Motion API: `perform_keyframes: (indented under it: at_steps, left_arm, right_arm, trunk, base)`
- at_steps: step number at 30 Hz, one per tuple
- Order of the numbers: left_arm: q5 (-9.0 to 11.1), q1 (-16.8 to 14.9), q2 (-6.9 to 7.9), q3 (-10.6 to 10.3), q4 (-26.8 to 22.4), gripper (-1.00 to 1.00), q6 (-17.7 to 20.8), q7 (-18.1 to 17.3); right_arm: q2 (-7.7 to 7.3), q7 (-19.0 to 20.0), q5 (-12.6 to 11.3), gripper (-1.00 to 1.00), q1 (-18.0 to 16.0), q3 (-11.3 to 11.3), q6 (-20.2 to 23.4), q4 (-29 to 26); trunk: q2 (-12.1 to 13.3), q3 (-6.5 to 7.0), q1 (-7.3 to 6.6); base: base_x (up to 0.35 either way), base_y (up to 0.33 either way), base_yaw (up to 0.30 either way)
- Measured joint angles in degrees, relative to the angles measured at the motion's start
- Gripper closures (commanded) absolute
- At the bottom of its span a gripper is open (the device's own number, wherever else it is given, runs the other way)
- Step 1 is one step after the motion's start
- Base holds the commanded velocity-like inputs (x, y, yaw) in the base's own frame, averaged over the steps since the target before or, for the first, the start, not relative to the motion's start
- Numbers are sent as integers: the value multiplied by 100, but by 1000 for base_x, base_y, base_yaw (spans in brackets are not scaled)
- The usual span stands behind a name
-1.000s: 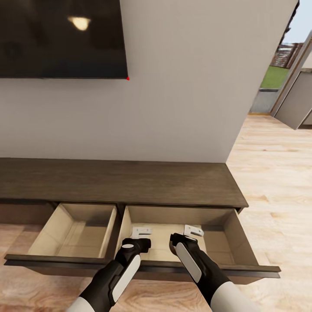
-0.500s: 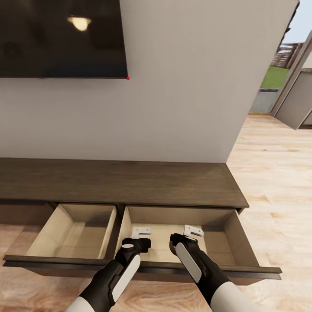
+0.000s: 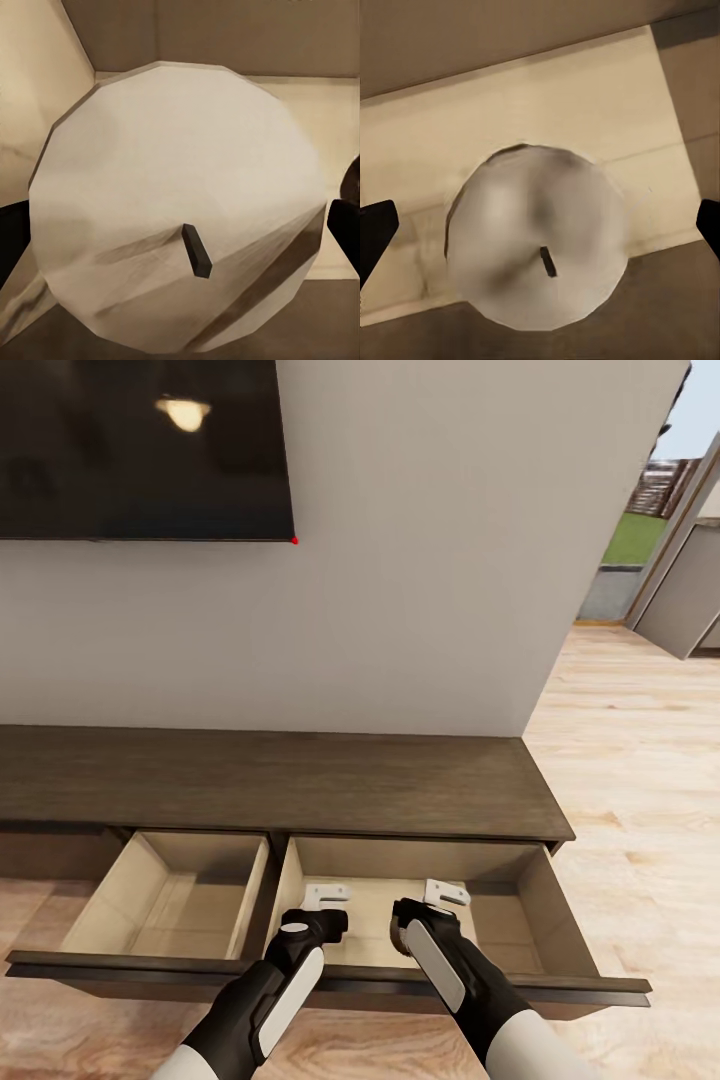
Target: Place each of the two pumpkins and all three candles from the living room inside a cabinet in the living room (use any cabinet), then make sure every cabinet is closed, and position the cauldron so it is next to a table in the living room.
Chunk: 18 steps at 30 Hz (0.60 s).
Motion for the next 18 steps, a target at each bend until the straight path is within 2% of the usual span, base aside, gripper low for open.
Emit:
perform_keyframes:
  at_steps: [3,4,18]
  left_arm:
    - [0,0,0,0,-1,100,0,1]
    - [0,0,0,0,-2,-100,0,2]
    - [6,0,0,0,-7,-100,9,-1]
  right_arm:
    - [-1,4,0,-100,0,0,0,0]
    - [-1,4,0,-100,0,0,0,0]
    - [-3,5,0,-100,0,0,0,0]
  trunk:
    - [0,0,0]
    - [0,0,0]
    - [0,0,0]
  base:
    - [0,0,0]
    - [0,0,0]
    - [0,0,0]
